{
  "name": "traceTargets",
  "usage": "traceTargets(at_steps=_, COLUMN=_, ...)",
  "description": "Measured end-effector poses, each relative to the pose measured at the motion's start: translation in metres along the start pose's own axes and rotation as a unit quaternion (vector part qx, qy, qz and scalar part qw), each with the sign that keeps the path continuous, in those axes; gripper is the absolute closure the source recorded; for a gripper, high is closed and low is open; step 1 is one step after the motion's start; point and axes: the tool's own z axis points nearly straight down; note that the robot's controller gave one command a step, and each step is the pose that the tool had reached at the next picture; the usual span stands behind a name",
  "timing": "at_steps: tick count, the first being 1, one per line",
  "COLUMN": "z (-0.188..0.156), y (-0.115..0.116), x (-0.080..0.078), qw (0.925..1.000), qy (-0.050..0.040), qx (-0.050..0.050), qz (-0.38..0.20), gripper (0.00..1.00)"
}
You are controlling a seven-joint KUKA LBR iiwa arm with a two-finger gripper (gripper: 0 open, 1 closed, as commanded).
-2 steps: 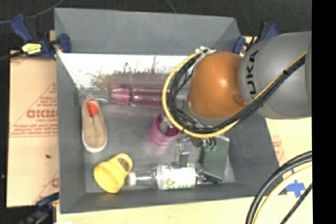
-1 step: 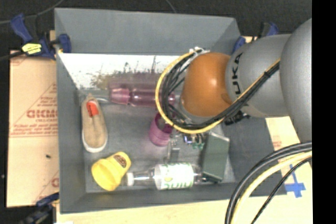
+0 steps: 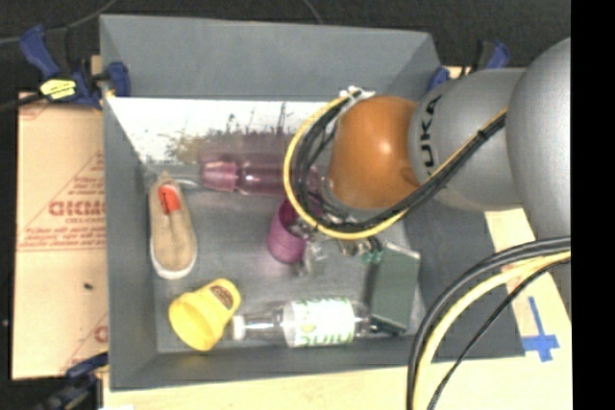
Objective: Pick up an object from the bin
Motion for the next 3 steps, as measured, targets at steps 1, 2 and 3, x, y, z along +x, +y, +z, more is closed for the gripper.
traceTargets(at_steps=1, z=0.0000, y=0.0000, x=0.0000, qw=1.0000, qy=0.0000, qx=0.000, qz=0.001, gripper=1.00)
traceTargets(at_steps=2, z=0.0033, y=-0.0069, x=-0.0034, qw=1.0000, qy=-0.0038, qx=0.000, qz=-0.001, gripper=1.00)
traceTargets(at_steps=3, z=0.0035, y=-0.0089, x=-0.0080, qw=1.0000, qy=-0.0060, qx=0.000, qz=0.000, gripper=1.00)
